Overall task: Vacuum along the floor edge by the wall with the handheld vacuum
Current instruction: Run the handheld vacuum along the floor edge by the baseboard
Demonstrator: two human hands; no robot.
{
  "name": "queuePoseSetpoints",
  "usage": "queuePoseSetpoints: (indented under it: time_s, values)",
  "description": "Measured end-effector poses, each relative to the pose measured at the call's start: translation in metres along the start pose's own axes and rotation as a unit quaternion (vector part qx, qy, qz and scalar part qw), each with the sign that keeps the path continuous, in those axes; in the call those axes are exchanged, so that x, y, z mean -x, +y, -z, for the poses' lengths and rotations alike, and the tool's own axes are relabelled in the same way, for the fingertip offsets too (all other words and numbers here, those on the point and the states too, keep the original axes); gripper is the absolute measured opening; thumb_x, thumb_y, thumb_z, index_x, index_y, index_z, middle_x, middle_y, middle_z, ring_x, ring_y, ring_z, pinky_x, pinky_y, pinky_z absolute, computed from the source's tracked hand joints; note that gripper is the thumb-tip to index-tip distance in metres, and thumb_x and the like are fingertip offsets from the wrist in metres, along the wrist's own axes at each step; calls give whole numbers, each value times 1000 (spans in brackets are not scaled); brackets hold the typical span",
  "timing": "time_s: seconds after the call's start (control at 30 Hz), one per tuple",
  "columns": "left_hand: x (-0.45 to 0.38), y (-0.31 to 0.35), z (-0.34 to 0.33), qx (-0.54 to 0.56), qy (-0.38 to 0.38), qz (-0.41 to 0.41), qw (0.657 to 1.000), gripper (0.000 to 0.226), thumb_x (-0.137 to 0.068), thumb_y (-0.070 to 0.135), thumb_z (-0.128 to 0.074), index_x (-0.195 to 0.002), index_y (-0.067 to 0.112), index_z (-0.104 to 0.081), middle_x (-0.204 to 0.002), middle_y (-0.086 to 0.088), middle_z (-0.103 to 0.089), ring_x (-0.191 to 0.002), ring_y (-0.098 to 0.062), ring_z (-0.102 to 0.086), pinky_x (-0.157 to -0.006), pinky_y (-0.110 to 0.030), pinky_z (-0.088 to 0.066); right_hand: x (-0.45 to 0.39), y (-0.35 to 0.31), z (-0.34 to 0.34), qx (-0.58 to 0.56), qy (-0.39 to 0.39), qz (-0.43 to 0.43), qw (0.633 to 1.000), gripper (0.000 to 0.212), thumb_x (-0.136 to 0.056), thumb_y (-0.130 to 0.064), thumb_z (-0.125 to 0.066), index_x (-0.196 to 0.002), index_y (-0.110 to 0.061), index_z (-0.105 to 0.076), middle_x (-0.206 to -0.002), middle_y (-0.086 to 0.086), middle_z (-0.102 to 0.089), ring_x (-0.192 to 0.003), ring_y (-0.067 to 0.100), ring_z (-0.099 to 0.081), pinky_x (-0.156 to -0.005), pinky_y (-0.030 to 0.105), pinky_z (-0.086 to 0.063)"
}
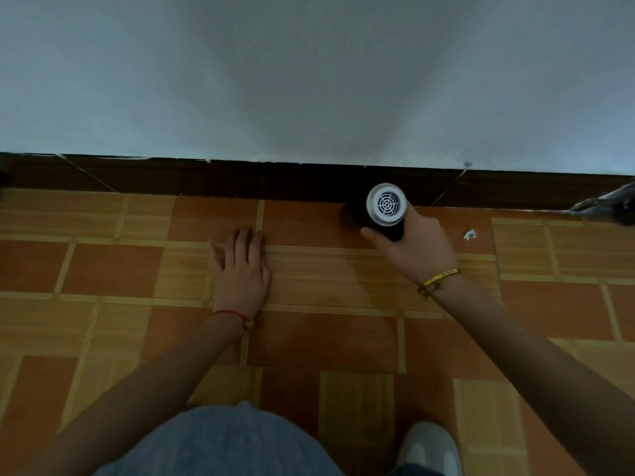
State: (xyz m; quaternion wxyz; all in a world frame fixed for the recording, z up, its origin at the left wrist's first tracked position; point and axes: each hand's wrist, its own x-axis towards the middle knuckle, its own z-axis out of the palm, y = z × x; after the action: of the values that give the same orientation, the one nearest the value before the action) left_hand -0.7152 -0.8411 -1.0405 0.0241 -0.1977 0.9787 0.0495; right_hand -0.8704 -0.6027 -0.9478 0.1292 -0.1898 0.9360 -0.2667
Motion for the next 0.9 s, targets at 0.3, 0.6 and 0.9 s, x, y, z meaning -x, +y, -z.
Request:
queuePoseSetpoints:
  time_s: [0.3,0.6,0.9]
  values:
    - [10,32,10,72,12,46,996,42,-102,24,-37,-142,13,-41,-154,-13,-34,-146,-33,-24,-119,-58,-14,8,11,19,-41,-80,30,996,66,-80,-60,-62,-133,-23,-48,-112,3,-68,-103,24,-63,-83,42,-54]
    - [4,91,-8,112,6,34,993,52,-97,29,-34,-147,15,-35,-153,-13,-33,-145,-33,-23,-119,-60,-12,24,33,26,-23,-35,-21,999,71,-79,-61,-62,-135,-20,-45,-110,4,-68,-101,24,-64,-82,43,-55]
    - [2,93,-20,108,35,45,993,52,-96,33,-29,-144,17,-39,-153,-10,-36,-146,-30,-24,-119,-60,-10,11,58,34,-47,50,-58,996,57,-78,-56,-67,-119,-18,-57,-100,-1,-69,-98,23,-65,-72,27,-44]
